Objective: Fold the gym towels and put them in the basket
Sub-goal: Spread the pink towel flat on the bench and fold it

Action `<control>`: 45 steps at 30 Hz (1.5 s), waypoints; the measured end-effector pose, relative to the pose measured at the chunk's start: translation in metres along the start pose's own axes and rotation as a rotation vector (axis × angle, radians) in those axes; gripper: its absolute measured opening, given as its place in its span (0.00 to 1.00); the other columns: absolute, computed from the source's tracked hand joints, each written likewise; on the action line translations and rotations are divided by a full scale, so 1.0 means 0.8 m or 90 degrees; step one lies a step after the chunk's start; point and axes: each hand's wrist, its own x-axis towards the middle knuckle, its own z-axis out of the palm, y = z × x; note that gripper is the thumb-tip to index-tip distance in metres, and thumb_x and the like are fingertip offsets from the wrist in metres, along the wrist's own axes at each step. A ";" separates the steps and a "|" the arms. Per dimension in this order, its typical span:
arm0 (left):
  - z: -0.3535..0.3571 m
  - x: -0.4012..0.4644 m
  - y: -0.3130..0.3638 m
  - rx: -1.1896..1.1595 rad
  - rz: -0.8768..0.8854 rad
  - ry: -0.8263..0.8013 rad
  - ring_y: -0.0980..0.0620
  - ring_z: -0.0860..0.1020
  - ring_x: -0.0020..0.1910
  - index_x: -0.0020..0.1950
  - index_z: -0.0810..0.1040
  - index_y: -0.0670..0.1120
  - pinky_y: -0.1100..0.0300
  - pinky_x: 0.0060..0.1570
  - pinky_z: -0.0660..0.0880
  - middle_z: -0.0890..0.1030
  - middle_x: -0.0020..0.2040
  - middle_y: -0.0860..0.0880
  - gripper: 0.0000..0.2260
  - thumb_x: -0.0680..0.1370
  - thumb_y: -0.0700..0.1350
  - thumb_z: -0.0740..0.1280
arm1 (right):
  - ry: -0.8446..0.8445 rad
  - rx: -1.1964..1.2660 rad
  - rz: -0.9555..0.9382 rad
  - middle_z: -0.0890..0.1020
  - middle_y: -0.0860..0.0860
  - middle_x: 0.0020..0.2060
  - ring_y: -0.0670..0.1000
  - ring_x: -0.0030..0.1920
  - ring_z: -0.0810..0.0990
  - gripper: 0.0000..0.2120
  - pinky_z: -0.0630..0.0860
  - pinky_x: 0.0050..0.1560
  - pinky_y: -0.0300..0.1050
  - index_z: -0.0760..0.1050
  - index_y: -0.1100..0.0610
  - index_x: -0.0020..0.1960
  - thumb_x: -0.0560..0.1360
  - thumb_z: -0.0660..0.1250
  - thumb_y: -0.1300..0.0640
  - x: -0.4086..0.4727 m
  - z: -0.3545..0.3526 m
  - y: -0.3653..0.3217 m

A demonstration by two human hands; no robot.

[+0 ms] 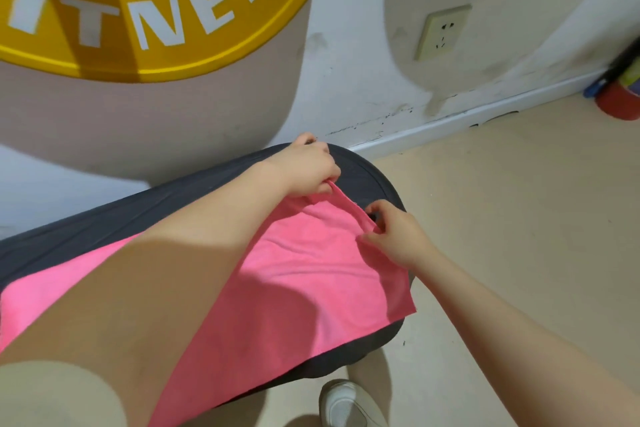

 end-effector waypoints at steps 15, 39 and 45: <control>0.006 0.026 0.004 -0.130 -0.105 -0.097 0.45 0.71 0.62 0.66 0.67 0.50 0.54 0.51 0.70 0.70 0.65 0.47 0.18 0.77 0.38 0.58 | -0.020 0.176 0.090 0.75 0.49 0.35 0.50 0.37 0.73 0.07 0.72 0.40 0.47 0.71 0.54 0.39 0.76 0.64 0.59 -0.035 -0.027 0.055; 0.050 0.019 0.008 -0.134 -0.180 0.201 0.44 0.71 0.51 0.55 0.74 0.44 0.55 0.43 0.61 0.71 0.57 0.44 0.09 0.79 0.41 0.57 | -0.106 0.179 0.153 0.78 0.50 0.38 0.49 0.38 0.76 0.09 0.73 0.39 0.42 0.72 0.57 0.44 0.70 0.72 0.57 -0.025 -0.031 0.056; 0.026 0.078 -0.004 -0.459 -0.446 0.324 0.38 0.76 0.52 0.56 0.74 0.37 0.51 0.50 0.70 0.77 0.54 0.35 0.13 0.77 0.34 0.53 | -0.130 0.165 0.164 0.76 0.52 0.34 0.50 0.36 0.74 0.08 0.72 0.43 0.46 0.72 0.57 0.36 0.73 0.67 0.63 -0.023 -0.042 0.068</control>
